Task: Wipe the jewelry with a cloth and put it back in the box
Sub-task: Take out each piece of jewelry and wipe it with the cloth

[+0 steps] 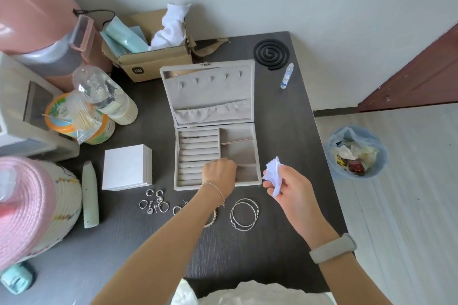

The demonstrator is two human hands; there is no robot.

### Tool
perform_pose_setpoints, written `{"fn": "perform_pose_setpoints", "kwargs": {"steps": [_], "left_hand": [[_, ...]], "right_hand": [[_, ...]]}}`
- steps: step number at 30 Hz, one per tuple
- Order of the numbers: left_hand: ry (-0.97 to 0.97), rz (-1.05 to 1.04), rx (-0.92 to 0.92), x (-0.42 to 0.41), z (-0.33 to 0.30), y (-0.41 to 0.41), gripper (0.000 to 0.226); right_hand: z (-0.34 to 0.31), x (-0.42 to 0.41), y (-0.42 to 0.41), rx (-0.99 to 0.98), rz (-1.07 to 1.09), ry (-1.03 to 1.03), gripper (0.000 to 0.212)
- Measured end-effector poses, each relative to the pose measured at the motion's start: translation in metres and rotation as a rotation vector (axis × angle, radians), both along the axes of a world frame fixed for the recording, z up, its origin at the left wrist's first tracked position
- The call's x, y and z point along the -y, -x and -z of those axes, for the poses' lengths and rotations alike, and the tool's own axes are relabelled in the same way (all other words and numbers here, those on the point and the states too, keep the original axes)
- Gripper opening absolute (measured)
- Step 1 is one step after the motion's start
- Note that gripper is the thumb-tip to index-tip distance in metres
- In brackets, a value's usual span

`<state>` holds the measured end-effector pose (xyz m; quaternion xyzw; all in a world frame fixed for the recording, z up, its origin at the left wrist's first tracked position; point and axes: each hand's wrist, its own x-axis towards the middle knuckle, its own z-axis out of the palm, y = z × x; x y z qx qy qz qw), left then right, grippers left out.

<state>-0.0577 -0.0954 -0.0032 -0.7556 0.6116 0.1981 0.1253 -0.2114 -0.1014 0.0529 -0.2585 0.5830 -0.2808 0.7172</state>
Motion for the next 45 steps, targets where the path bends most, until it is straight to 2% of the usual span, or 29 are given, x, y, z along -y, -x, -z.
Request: {"fn": "perform_pose_setpoints", "kwargs": {"steps": [3, 6, 9, 11, 13, 15, 19, 25, 28, 32, 35, 37, 40, 41, 43, 45], "left_hand": [[-0.026, 0.097, -0.002, 0.002, -0.002, -0.006, 0.022], [-0.012, 0.066, -0.105, 0.001, -0.006, -0.014, 0.022], [0.105, -0.095, -0.391, -0.006, -0.012, -0.019, 0.012], [0.194, -0.207, -0.591, -0.010, -0.021, -0.019, 0.004], [0.258, -0.329, -0.738, -0.015, -0.032, -0.017, 0.013], [0.304, -0.415, -0.877, -0.019, -0.044, -0.018, 0.024], [0.355, -0.549, -1.140, -0.024, -0.065, -0.020, 0.027], [0.362, -0.762, -1.430, -0.028, -0.082, -0.018, 0.027], [0.357, -0.720, -1.333, -0.032, -0.085, -0.015, 0.026], [0.436, -0.539, -1.091, -0.037, -0.091, -0.014, 0.024], [0.488, -0.405, -0.980, -0.039, -0.095, -0.017, 0.030], [0.484, -0.370, -0.945, -0.039, -0.098, -0.017, 0.030], [0.472, -0.419, -1.014, -0.038, -0.102, -0.018, 0.024], [0.457, -0.454, -1.065, -0.038, -0.104, -0.019, 0.022], [0.429, -0.490, -1.113, -0.038, -0.107, -0.020, 0.019], [0.436, -0.462, -1.039, -0.038, -0.109, -0.020, 0.020]], "right_hand": [[-0.002, 0.000, -0.001, 0.061, -0.008, 0.007, 0.016], [-0.004, 0.002, -0.003, 0.042, -0.031, 0.082, 0.016], [-0.005, 0.001, -0.003, -0.060, -0.092, 0.218, 0.009], [-0.004, 0.000, -0.002, -0.161, -0.160, 0.382, 0.017], [-0.003, -0.002, -0.001, -0.327, -0.267, 0.642, 0.028], [-0.004, -0.003, -0.002, -0.405, -0.313, 0.823, 0.032], [-0.009, -0.003, -0.006, -0.422, -0.263, 0.880, 0.035], [-0.007, -0.004, -0.009, -0.505, -0.244, 0.954, 0.024], [-0.008, -0.004, -0.009, -0.528, -0.286, 1.024, 0.013], [-0.006, -0.004, -0.011, -0.720, -0.283, 1.225, 0.034], [-0.011, -0.006, -0.013, -0.743, -0.227, 1.252, 0.038], [-0.015, -0.007, -0.015, -0.683, -0.194, 1.127, 0.038], [-0.017, -0.005, -0.021, -0.397, -0.137, 0.669, 0.038], [-0.017, -0.005, -0.021, -0.344, -0.139, 0.573, 0.037], [-0.015, -0.006, -0.021, -0.411, -0.203, 0.599, 0.035], [-0.013, -0.009, -0.019, -0.515, -0.288, 0.690, 0.029]]}}
